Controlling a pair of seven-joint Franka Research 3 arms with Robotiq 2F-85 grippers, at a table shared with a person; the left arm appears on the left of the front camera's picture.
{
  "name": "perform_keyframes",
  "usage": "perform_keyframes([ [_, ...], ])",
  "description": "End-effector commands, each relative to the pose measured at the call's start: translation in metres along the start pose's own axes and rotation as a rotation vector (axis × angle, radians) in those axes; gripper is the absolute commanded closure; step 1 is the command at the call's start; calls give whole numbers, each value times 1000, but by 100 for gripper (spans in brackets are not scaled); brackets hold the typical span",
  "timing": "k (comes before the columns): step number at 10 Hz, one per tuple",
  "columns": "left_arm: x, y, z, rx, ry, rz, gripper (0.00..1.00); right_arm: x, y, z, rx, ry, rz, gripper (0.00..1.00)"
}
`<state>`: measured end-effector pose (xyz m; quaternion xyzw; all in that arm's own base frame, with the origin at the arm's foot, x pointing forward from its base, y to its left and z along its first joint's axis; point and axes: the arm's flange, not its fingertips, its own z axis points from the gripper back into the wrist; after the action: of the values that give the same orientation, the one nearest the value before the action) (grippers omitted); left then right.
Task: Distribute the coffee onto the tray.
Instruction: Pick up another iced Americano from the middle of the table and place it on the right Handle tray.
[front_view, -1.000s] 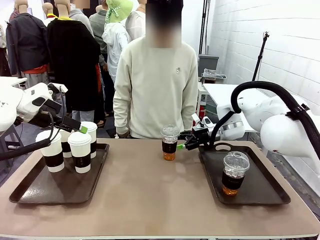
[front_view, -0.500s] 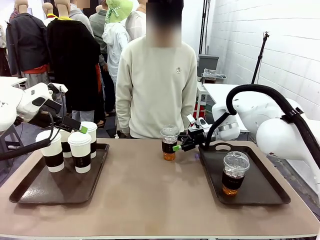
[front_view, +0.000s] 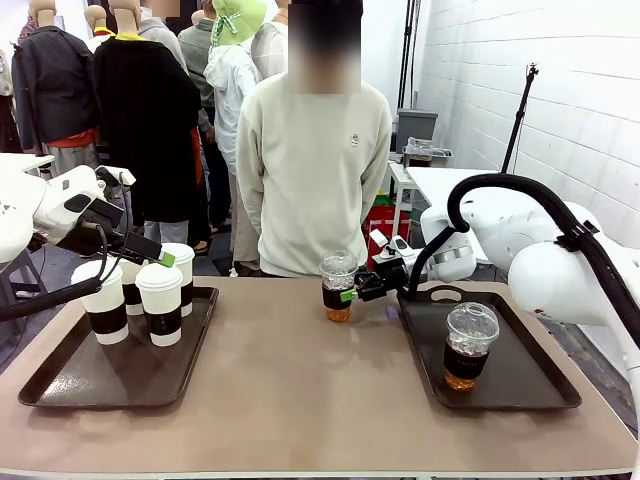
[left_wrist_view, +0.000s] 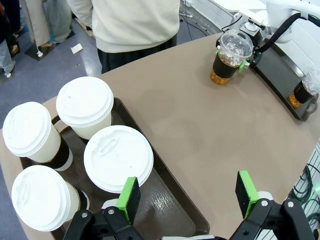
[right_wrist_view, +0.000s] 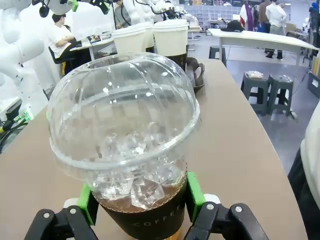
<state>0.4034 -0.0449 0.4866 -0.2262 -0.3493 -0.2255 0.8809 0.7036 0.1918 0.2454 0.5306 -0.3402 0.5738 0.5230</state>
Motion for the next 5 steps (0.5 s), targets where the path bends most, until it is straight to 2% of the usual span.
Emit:
perform_keyframes([
  [1, 0, 2, -2, -17, -5, 3, 0, 3, -9, 1, 17, 3, -44, 38],
  [5, 0, 2, -2, -17, -5, 3, 0, 5, -7, 4, 4, -23, -13, 38],
])
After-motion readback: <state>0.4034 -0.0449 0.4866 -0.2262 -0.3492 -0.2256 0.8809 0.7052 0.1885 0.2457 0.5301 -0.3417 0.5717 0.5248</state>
